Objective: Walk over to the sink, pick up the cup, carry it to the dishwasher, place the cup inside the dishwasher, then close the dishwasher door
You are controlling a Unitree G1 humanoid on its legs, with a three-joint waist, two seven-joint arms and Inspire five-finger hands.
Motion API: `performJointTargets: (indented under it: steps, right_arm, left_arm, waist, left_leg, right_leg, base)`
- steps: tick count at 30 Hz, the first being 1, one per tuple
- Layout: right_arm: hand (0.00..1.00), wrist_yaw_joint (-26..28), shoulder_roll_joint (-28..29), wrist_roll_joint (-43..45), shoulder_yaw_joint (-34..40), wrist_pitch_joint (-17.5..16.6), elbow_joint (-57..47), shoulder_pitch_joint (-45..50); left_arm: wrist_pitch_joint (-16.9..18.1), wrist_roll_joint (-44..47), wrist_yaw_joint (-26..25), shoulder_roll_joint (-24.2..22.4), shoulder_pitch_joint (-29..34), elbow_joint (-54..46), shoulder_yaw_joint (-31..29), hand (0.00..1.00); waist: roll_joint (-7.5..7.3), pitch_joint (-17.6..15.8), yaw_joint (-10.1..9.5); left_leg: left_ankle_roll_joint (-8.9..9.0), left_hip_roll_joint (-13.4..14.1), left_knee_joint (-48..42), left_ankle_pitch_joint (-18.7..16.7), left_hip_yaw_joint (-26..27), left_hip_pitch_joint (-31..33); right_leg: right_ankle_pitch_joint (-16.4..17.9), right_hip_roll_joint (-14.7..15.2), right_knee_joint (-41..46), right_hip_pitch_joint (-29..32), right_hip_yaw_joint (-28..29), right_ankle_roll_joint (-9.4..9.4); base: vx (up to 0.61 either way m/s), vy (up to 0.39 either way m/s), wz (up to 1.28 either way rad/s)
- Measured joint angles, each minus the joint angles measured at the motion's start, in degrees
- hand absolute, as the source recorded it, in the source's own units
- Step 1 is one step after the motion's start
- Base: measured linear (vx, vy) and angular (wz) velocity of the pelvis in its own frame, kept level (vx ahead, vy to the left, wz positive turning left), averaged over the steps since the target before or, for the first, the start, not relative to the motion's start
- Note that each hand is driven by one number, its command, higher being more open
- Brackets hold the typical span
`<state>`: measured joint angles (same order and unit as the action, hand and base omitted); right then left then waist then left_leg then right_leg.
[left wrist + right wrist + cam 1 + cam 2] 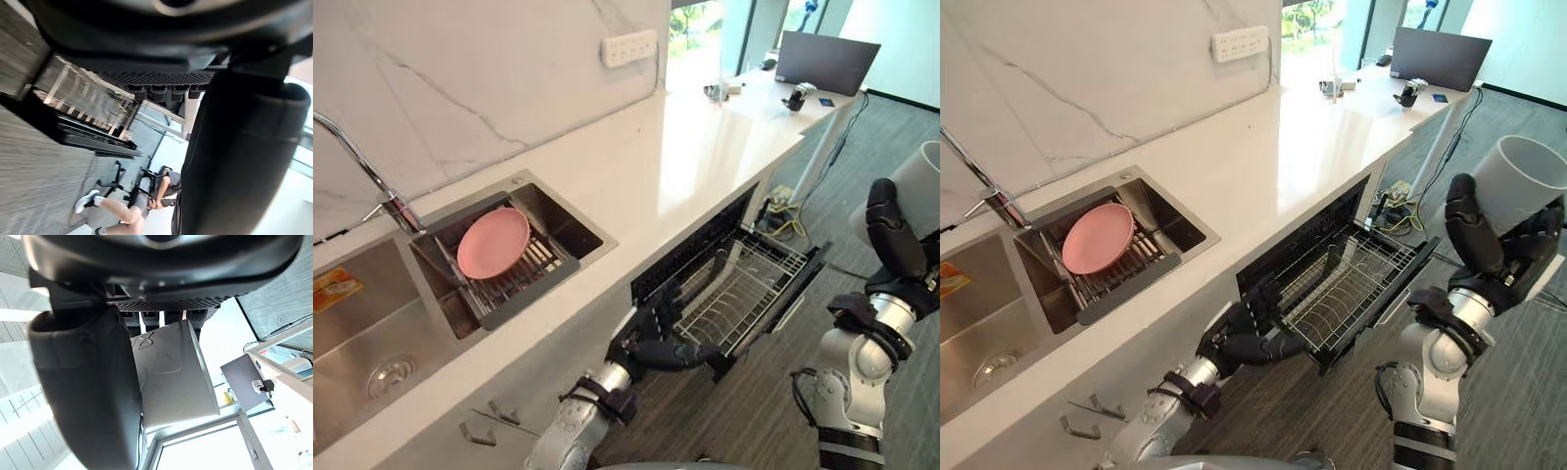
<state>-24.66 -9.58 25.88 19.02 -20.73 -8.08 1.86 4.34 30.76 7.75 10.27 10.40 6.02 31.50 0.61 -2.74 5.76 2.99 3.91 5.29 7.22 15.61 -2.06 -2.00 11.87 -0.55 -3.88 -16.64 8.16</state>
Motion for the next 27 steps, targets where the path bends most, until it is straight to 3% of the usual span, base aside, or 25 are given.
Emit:
performJointTargets:
  steps: [7, 13, 19, 27]
  right_arm:
    - [0.00, 6.9, 0.1, 0.0, -1.7, 0.2, 7.4, 2.1]
    - [0.00, 14.3, 0.3, -0.3, -4.2, 3.8, 17.1, 3.2]
    - [0.00, 16.0, 0.2, -3.0, -4.2, 5.0, 24.3, 2.7]
    - [0.00, 18.2, -3.4, -8.2, -4.2, 7.4, 34.0, -1.4]
  left_arm:
    - [-0.1, -3.3, -1.6, -0.5, 1.6, 8.5, -4.0, 1.00]
    - [-0.4, -15.8, -8.8, 0.2, 1.8, 19.9, -7.7, 1.00]
    - [-2.5, -25.2, -12.7, 1.1, 2.1, 28.9, -14.2, 1.00]
    - [-7.5, -27.5, -10.4, 2.0, 0.9, 34.9, -19.0, 1.00]
  waist:
    - [-0.52, -0.8, -0.46]
    - [-0.66, -2.4, -1.08]
    - [-0.78, -3.1, -1.77]
    - [-0.90, -4.5, -1.86]
  left_leg:
    - [0.15, -0.1, 0.0, -0.2, -0.8, 0.7]
    - [0.15, -0.2, 0.0, -0.2, -1.7, 0.6]
    - [-0.02, -0.7, 0.0, -0.1, -3.3, 0.7]
    - [-0.11, -1.4, 0.0, 0.0, -4.6, 0.9]
  right_leg:
    - [0.1, 0.2, 0.0, 0.1, -0.9, 0.11]
    - [0.3, 0.4, 0.0, -0.6, -1.9, 0.16]
    - [0.6, 0.9, -0.5, -1.7, -3.8, 0.47]
    - [0.9, 1.2, -0.4, -2.5, -5.3, 0.82]
  base:
    - [-0.01, 0.004, 0.08]
    - [0.00, 0.001, 0.06]
    - [0.01, 0.005, 0.14]
    - [0.00, 0.008, 0.11]
